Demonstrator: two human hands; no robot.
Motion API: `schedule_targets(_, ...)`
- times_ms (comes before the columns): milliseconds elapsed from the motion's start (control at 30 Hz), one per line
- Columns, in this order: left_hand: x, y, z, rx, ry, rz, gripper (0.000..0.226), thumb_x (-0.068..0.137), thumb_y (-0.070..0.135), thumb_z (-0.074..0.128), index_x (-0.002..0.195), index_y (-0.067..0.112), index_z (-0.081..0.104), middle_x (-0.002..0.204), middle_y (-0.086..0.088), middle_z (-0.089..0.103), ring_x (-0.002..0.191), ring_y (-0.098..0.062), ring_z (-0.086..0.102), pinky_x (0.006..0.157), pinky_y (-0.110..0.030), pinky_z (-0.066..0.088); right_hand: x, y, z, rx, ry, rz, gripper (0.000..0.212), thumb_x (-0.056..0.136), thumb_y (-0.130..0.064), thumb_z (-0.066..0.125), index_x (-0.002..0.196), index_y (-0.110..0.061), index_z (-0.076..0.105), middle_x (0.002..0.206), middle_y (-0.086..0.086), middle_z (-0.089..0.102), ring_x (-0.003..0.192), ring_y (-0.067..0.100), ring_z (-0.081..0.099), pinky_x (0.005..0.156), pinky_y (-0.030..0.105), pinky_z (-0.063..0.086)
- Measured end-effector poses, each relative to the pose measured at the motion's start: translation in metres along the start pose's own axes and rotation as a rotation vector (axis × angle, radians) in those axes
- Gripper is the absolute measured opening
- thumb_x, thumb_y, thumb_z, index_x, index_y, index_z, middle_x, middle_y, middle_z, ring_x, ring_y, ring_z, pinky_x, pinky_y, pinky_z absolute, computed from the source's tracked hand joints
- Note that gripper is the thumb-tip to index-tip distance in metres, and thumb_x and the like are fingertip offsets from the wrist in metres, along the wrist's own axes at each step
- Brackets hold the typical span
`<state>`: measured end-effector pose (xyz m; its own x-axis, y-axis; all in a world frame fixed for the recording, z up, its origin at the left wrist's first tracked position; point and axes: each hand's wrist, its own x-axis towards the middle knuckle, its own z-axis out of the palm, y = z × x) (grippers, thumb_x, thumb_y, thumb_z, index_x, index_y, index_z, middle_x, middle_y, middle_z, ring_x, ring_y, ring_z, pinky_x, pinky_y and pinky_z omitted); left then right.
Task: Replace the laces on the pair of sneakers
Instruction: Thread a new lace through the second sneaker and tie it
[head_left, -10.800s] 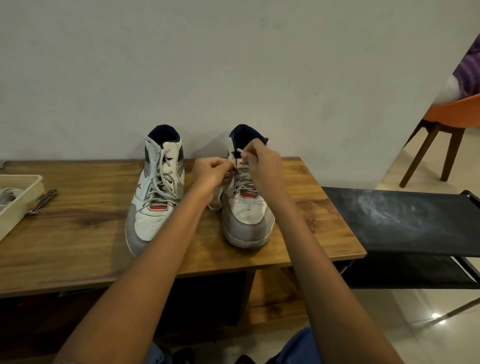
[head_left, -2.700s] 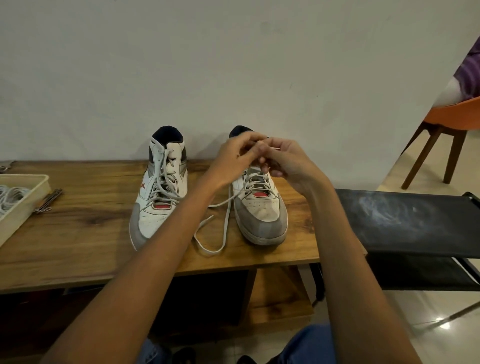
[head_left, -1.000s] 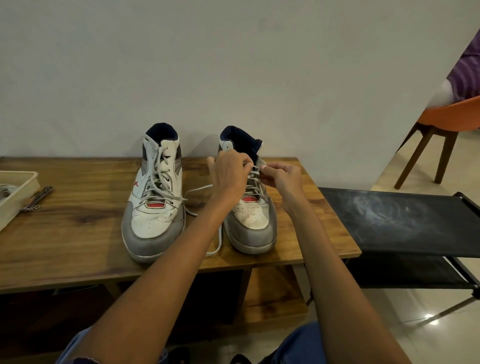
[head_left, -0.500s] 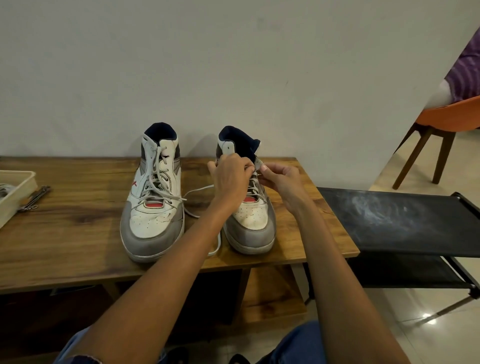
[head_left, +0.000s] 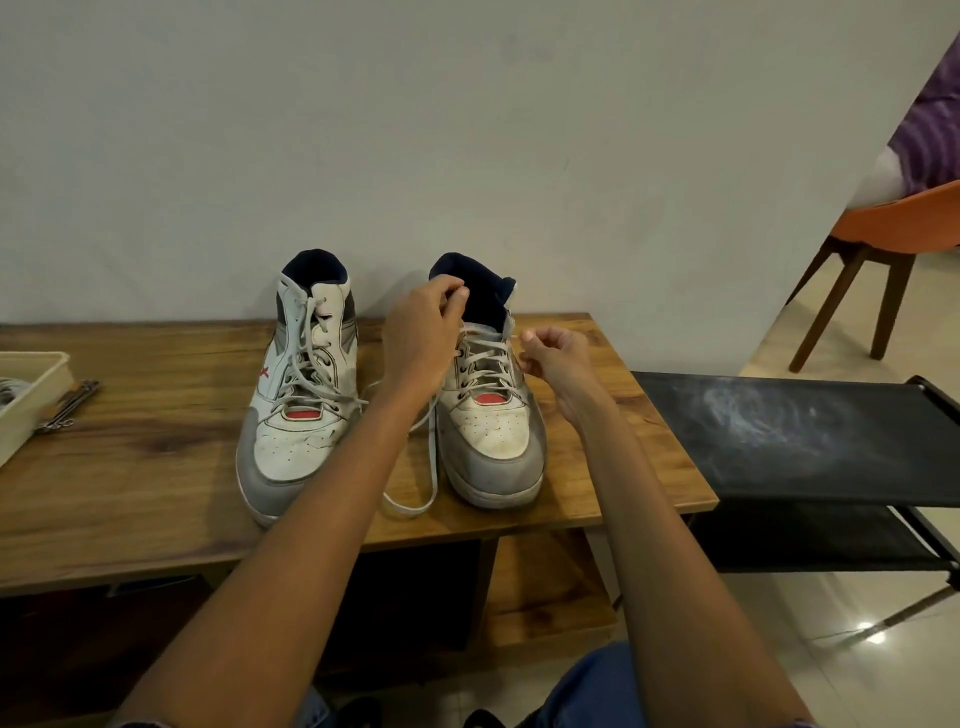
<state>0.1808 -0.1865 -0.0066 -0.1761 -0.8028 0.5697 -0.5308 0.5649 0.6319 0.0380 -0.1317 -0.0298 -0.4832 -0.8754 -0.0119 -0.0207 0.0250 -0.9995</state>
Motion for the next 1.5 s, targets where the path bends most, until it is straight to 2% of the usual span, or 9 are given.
schedule_targets(233,0.001,-0.005,-0.008,0.156,-0.052,0.075,0.014,0.095,0.020,0.051,0.102,0.012,0.060,0.088,-0.005,0.066,0.080,-0.019,0.060,0.070,-0.032,0.051,0.005,-0.039,-0.065,1.304,0.328,-0.149,0.025,0.102,-0.008,0.035,0.079,-0.006,0.046,0.068,0.009,0.059,0.051,0.015,0.060,0.049,0.020,0.053)
schedule_targets(333,0.003,-0.006,-0.010,0.097,-0.080,0.061,0.010,0.094,0.019,0.053,0.099,0.012,0.059,0.083,-0.003,0.064,0.075,-0.015,0.059,0.069,-0.024,0.046,-0.002,-0.038,-0.061,0.770,0.233,-0.095,0.021,0.099,-0.016,0.043,0.078,-0.017,0.046,0.064,-0.005,0.057,0.041,0.004,0.042,0.036,0.012,0.028)
schedule_targets(467,0.004,-0.009,-0.012,0.070,-0.083,0.063,0.007,0.093,0.018,0.055,0.095,0.014,0.060,0.075,0.004,0.059,0.062,-0.003,0.051,0.059,-0.010,0.036,-0.005,-0.024,-0.020,-0.523,-0.043,-0.223,0.023,0.091,-0.036,0.059,0.084,-0.015,0.063,0.070,-0.007,0.054,0.058,0.004,0.044,0.051,0.016,0.034)
schedule_targets(600,0.007,-0.015,-0.013,0.055,-0.085,0.070,0.006,0.092,0.018,0.056,0.094,0.014,0.061,0.073,0.006,0.057,0.060,0.002,0.048,0.056,-0.008,0.034,-0.009,-0.023,-0.004,-0.648,-0.202,-0.244,0.028,0.093,-0.032,0.057,0.076,-0.010,0.064,0.062,-0.006,0.051,0.056,0.005,0.041,0.054,0.019,0.032)
schedule_targets(767,0.007,-0.019,-0.015,0.015,-0.101,0.064,0.005,0.092,0.015,0.057,0.092,0.014,0.062,0.075,0.006,0.057,0.068,-0.007,0.053,0.061,-0.011,0.038,-0.009,-0.047,-0.035,0.451,0.660,-0.223,0.034,0.097,-0.023,0.051,0.064,-0.016,0.050,0.052,-0.005,0.047,0.045,0.007,0.041,0.045,0.023,0.036)
schedule_targets(867,0.007,-0.018,-0.018,0.009,-0.099,0.084,0.006,0.092,0.014,0.056,0.094,0.012,0.062,0.080,0.003,0.058,0.073,-0.010,0.054,0.068,-0.020,0.044,-0.003,-0.052,-0.060,0.507,1.068,-0.372,0.036,0.095,-0.024,0.053,0.061,-0.018,0.047,0.059,-0.005,0.050,0.054,0.008,0.043,0.059,0.029,0.039)
schedule_targets(1033,0.005,-0.018,-0.015,-0.050,-0.128,-0.032,0.039,0.092,0.009,0.055,0.127,0.012,0.038,0.088,-0.008,0.062,0.078,-0.017,0.059,0.070,-0.027,0.048,-0.003,-0.029,-0.036,-0.631,0.447,-0.293,0.046,0.090,-0.038,0.059,0.128,-0.014,0.049,0.109,0.009,0.059,0.099,0.021,0.058,0.081,0.030,0.042)
schedule_targets(1167,0.012,-0.026,-0.024,-0.055,-0.363,-0.223,0.039,0.090,0.011,0.059,0.124,0.006,0.040,0.111,-0.010,0.061,0.102,-0.021,0.057,0.083,-0.026,0.043,-0.005,-0.023,-0.008,-0.966,-0.084,-0.276,0.032,0.090,-0.032,0.062,0.113,-0.011,0.065,0.108,0.008,0.066,0.093,0.020,0.058,0.080,0.030,0.046)
schedule_targets(1500,0.005,-0.034,-0.021,-0.003,-0.316,-0.161,0.004,0.081,0.013,0.069,0.080,0.013,0.065,0.079,0.002,0.062,0.077,-0.011,0.057,0.077,-0.029,0.048,-0.001,-0.013,-0.006,-0.669,0.136,-0.313,0.015,0.088,-0.020,0.062,0.085,-0.009,0.072,0.074,0.001,0.062,0.071,0.014,0.051,0.060,0.025,0.037)
